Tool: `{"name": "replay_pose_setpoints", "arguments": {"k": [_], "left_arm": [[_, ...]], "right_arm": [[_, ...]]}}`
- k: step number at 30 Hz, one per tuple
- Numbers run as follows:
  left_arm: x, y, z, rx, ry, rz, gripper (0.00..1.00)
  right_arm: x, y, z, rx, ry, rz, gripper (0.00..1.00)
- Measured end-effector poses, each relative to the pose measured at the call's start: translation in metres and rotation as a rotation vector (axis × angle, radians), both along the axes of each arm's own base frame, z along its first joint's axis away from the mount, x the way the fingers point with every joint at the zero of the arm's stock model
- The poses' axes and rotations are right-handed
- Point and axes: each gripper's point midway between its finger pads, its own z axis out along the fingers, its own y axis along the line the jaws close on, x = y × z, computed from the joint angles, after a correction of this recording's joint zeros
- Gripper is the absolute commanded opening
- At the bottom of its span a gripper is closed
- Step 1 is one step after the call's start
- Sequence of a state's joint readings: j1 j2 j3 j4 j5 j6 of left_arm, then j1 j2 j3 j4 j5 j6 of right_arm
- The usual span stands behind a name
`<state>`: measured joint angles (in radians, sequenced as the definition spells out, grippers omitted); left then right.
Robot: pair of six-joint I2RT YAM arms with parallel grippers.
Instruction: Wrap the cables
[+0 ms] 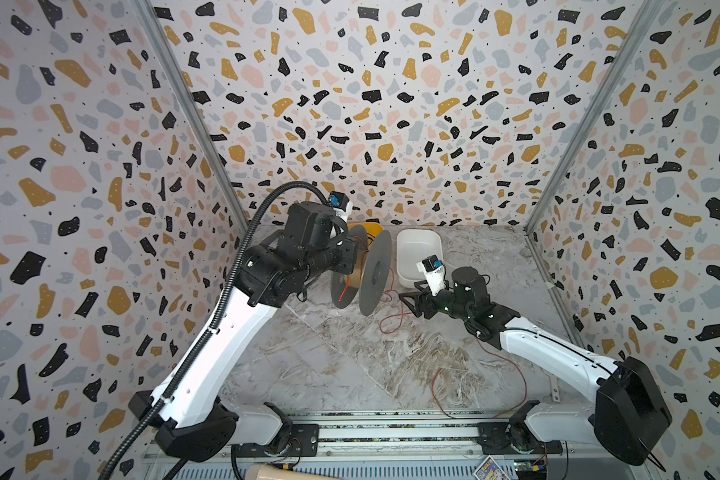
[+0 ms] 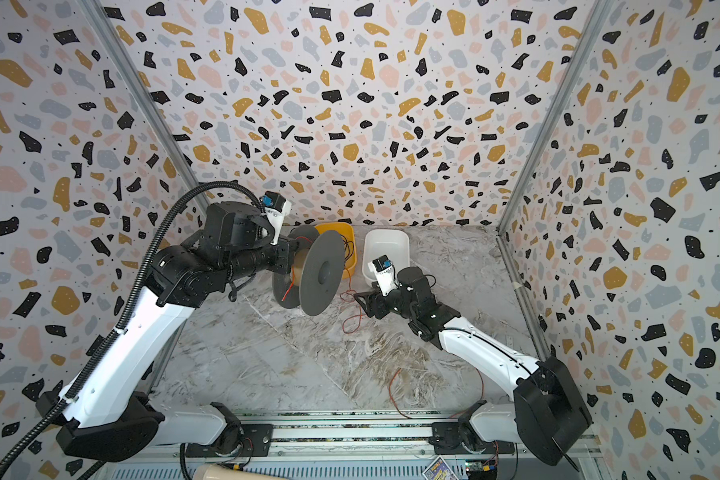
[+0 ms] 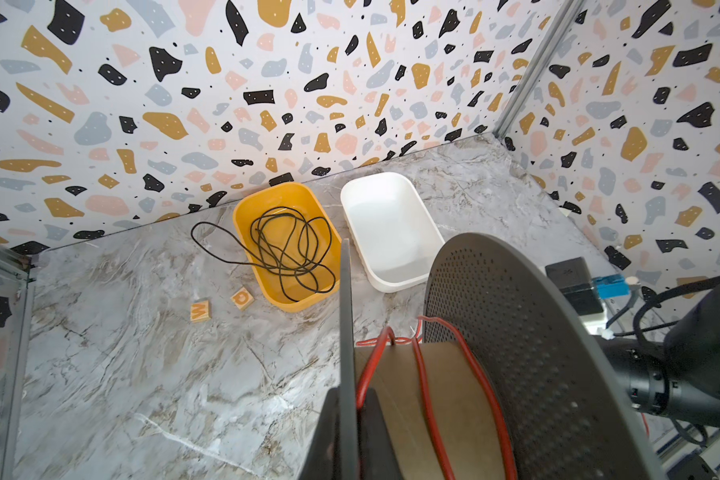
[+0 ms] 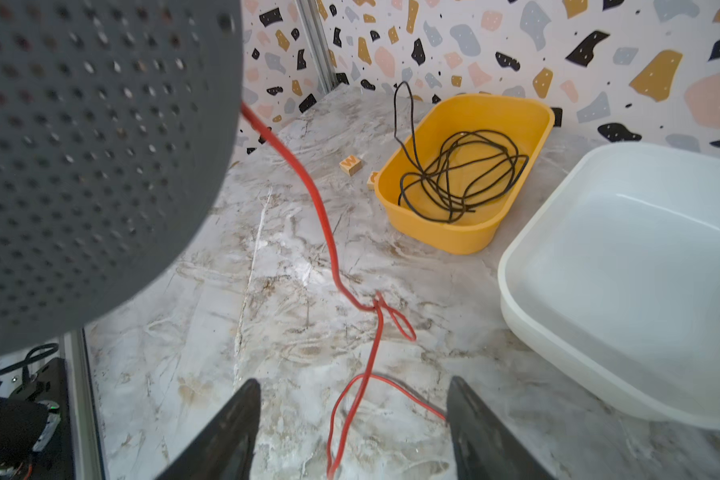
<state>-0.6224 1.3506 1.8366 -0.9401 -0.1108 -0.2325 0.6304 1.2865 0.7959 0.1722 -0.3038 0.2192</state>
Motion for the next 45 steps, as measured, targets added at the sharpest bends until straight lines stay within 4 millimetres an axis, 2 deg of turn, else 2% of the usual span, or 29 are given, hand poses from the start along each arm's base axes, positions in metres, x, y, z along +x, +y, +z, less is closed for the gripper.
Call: {"name": "replay_pose_setpoints", "arguments": {"k": [4, 10, 13, 15, 18, 20, 22, 26, 30, 33, 37, 40, 43, 45], "left_arm": [[-0.003, -0.002, 0.010, -0.030, -0.011, -0.011, 0.00], [-0.005, -0.002, 0.017, -0.050, -0.020, -0.014, 0.00], [-0.006, -0.002, 0.018, -0.052, -0.021, -0.014, 0.00], [-0.005, -0.001, 0.018, -0.056, -0.019, -0.013, 0.00], [0.000, 0.007, 0.018, -0.078, -0.006, -0.002, 0.00], [0.009, 0.022, 0.018, -0.106, 0.005, 0.034, 0.00], [0.021, 0.046, 0.019, -0.136, 0.009, 0.100, 0.00], [0.041, 0.096, 0.022, -0.164, -0.004, 0.259, 0.00], [0.054, 0.127, 0.026, -0.243, -0.019, 0.356, 0.00], [0.060, 0.141, 0.022, -0.298, -0.030, 0.408, 0.00], [0.063, 0.146, 0.012, -0.336, -0.014, 0.438, 0.00], [0.064, 0.134, 0.006, -0.375, 0.019, 0.393, 0.00], [0.062, 0.121, -0.004, -0.404, 0.065, 0.343, 0.00], [0.061, 0.116, -0.007, -0.414, 0.084, 0.326, 0.00]], "right_arm": [[-0.003, -0.002, -0.026, -0.023, 0.069, -0.010, 0.68], [0.003, 0.012, -0.045, 0.007, 0.135, -0.007, 0.60], [0.007, 0.018, -0.052, 0.030, 0.158, -0.017, 0.48], [0.009, 0.021, -0.055, 0.040, 0.175, -0.023, 0.31], [0.012, 0.022, -0.059, 0.051, 0.195, -0.040, 0.13], [0.013, 0.020, -0.057, 0.061, 0.197, -0.054, 0.03], [0.014, 0.011, -0.054, 0.071, 0.192, -0.080, 0.00], [0.014, -0.028, -0.049, 0.089, 0.178, -0.166, 0.00], [0.017, -0.081, -0.051, 0.101, 0.174, -0.294, 0.00], [0.020, -0.125, -0.055, 0.104, 0.176, -0.410, 0.00], [0.026, -0.194, -0.059, 0.111, 0.193, -0.609, 0.00], [0.026, -0.242, -0.063, 0.140, 0.214, -0.739, 0.00], [0.023, -0.269, -0.068, 0.173, 0.242, -0.803, 0.01], [0.022, -0.275, -0.071, 0.186, 0.262, -0.810, 0.06]]}}
